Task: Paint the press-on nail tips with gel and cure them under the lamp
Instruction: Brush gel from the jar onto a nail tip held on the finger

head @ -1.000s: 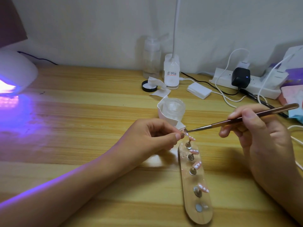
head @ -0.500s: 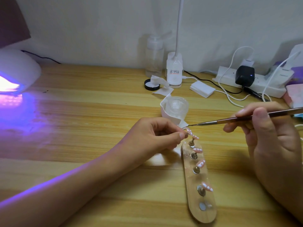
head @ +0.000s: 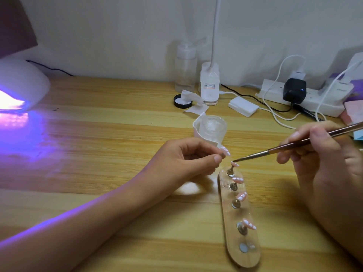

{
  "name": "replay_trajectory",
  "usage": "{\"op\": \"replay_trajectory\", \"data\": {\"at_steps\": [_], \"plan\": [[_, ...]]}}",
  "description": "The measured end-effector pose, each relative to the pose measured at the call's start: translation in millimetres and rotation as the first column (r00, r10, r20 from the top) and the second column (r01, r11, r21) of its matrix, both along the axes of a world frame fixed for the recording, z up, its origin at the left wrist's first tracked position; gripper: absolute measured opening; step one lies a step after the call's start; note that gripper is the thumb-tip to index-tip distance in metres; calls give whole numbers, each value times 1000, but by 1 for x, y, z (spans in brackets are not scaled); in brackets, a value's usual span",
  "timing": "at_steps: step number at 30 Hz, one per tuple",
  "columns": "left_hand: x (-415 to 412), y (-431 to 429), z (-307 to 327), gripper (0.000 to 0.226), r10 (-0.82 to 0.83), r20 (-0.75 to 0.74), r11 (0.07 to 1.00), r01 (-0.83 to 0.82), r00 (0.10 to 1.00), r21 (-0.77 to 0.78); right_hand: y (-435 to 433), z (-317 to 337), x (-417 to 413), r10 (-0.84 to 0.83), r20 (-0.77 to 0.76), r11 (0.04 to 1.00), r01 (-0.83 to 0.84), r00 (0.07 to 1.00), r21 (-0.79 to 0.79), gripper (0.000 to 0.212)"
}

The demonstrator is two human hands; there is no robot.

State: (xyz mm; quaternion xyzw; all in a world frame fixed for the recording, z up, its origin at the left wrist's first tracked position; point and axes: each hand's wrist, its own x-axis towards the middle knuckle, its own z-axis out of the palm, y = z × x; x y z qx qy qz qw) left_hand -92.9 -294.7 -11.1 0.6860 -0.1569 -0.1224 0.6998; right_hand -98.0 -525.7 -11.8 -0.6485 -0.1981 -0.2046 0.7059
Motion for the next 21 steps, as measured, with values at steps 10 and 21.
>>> {"op": "replay_trajectory", "data": {"at_steps": [10, 21], "plan": [[1, 0, -1, 9, -3, -44, 998, 0, 999, -58, 5, 5, -2, 24, -92, 998, -20, 995, 51, 23], [3, 0, -5, 8, -7, -31, 1000, 7, 1000, -14, 11, 7, -4, -34, -193, 997, 46, 981, 58, 20]]}}
